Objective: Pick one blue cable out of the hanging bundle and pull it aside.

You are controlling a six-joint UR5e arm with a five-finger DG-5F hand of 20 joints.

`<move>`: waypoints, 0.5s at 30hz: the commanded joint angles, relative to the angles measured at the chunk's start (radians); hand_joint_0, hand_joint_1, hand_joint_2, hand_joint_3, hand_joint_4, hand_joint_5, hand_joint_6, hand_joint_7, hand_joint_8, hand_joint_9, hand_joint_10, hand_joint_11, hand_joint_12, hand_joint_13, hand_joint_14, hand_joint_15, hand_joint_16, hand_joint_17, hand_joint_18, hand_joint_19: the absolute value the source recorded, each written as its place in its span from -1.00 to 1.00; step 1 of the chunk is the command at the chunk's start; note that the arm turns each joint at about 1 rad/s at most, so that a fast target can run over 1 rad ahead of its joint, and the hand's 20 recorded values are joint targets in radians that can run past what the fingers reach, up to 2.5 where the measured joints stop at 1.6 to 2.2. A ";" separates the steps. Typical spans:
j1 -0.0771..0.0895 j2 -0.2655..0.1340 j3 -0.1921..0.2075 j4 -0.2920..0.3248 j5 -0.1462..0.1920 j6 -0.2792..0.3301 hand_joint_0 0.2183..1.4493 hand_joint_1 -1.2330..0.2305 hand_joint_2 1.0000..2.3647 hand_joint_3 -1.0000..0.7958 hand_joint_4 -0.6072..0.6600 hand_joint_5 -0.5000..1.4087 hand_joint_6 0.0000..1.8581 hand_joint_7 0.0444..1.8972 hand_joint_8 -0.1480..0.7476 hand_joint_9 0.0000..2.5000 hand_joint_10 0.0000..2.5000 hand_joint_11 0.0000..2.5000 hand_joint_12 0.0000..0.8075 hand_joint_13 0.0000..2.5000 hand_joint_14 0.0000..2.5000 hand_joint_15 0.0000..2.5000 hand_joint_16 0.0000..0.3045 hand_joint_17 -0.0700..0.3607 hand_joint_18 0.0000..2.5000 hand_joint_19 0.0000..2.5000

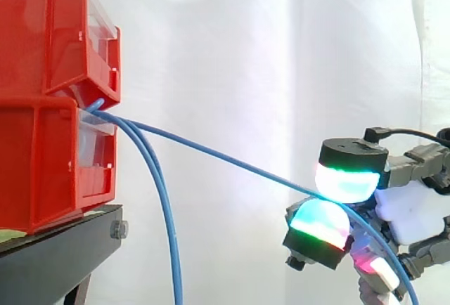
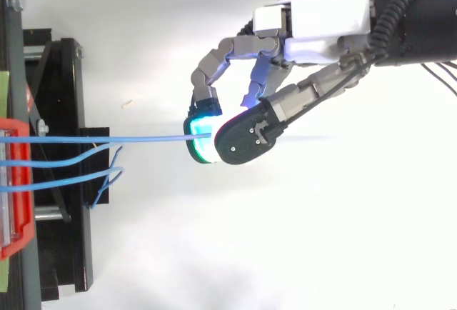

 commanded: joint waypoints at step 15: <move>0.000 0.000 -0.001 0.000 0.001 0.000 -0.44 -0.30 -0.85 0.02 -0.34 -0.49 -0.08 0.10 0.03 -0.08 -0.99 -0.66 -0.02 -0.21 -0.99 -0.57 -0.58 -0.01 -0.30 -0.63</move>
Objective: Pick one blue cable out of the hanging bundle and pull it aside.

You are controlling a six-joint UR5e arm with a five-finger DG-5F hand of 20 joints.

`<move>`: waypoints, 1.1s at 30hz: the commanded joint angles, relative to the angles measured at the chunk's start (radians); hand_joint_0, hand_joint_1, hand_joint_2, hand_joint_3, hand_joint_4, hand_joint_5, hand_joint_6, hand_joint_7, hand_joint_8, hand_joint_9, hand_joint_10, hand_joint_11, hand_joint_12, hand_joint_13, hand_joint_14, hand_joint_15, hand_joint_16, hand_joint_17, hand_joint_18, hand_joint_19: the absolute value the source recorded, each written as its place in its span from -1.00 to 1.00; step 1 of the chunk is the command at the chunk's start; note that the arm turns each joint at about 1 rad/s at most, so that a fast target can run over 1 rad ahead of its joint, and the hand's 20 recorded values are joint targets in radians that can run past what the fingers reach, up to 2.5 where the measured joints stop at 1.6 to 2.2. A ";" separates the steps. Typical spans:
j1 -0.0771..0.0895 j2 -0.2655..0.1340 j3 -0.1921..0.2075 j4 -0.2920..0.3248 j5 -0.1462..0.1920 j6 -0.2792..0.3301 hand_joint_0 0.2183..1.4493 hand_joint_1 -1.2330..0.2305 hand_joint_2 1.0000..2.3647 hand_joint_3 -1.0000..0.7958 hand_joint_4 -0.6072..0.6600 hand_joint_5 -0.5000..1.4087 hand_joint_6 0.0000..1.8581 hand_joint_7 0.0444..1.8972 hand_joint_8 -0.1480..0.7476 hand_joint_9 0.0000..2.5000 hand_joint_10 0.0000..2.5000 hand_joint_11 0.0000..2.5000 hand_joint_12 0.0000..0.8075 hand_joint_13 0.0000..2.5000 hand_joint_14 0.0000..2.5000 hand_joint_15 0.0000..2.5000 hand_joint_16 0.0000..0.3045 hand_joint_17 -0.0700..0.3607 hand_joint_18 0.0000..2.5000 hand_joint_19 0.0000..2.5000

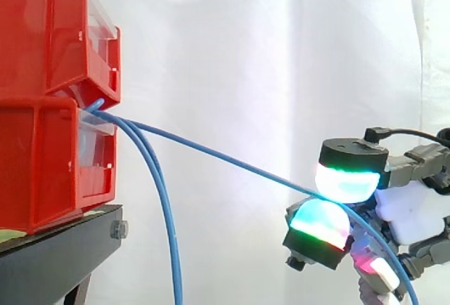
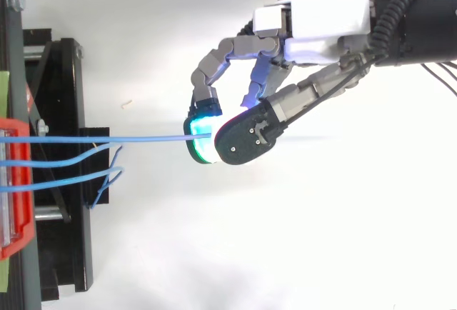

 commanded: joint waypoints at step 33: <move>0.000 0.000 -0.001 0.000 0.000 0.000 -0.45 -0.29 -0.81 -0.02 -0.35 -0.50 -0.09 0.08 -0.03 -0.07 -0.99 -0.66 -0.07 -0.19 -0.98 -0.54 -0.58 0.00 -0.29 -0.61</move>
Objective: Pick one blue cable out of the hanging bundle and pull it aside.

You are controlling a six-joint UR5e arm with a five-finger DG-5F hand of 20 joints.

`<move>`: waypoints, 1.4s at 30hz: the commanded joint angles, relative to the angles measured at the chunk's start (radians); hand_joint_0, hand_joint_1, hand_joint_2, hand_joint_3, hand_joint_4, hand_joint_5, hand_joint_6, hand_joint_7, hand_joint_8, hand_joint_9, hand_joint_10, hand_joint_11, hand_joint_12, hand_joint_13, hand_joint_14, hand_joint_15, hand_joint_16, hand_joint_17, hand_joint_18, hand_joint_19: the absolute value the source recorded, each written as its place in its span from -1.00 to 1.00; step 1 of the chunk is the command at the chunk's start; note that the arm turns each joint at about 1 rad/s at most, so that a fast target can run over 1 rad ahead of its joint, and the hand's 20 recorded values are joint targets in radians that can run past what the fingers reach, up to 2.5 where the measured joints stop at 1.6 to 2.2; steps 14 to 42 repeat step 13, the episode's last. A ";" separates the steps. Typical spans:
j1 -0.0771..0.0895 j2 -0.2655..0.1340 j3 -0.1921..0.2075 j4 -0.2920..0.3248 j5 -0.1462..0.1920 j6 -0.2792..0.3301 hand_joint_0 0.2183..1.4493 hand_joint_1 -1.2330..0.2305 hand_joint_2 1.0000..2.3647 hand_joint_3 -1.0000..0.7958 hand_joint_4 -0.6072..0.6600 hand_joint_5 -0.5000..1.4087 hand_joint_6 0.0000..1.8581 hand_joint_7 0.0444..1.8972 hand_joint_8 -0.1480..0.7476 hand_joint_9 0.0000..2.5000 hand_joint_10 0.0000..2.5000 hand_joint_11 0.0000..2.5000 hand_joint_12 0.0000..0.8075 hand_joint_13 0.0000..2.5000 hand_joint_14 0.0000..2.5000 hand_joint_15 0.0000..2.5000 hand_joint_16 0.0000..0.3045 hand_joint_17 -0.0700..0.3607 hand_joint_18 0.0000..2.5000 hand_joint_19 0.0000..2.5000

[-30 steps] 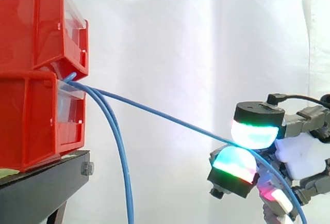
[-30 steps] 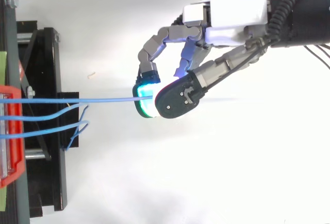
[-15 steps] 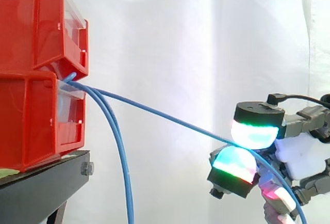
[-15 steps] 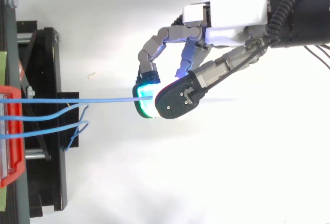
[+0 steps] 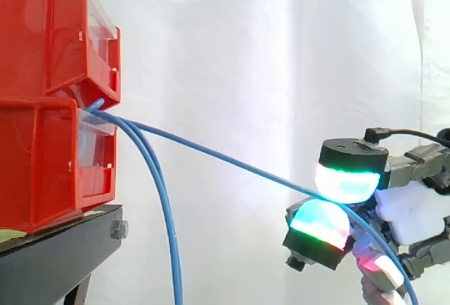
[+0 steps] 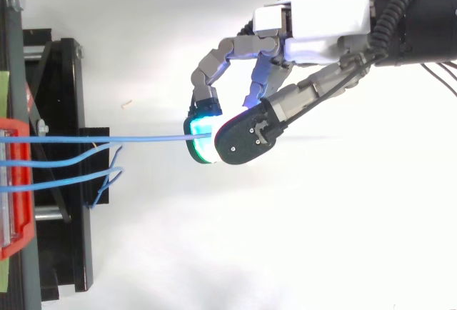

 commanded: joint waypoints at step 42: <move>0.000 0.000 -0.001 0.000 0.000 0.000 -0.44 -0.29 -0.85 -0.01 -0.35 -0.50 -0.09 0.07 -0.04 -0.07 -0.99 -0.66 -0.08 -0.19 -0.99 -0.54 -0.58 -0.01 -0.29 -0.61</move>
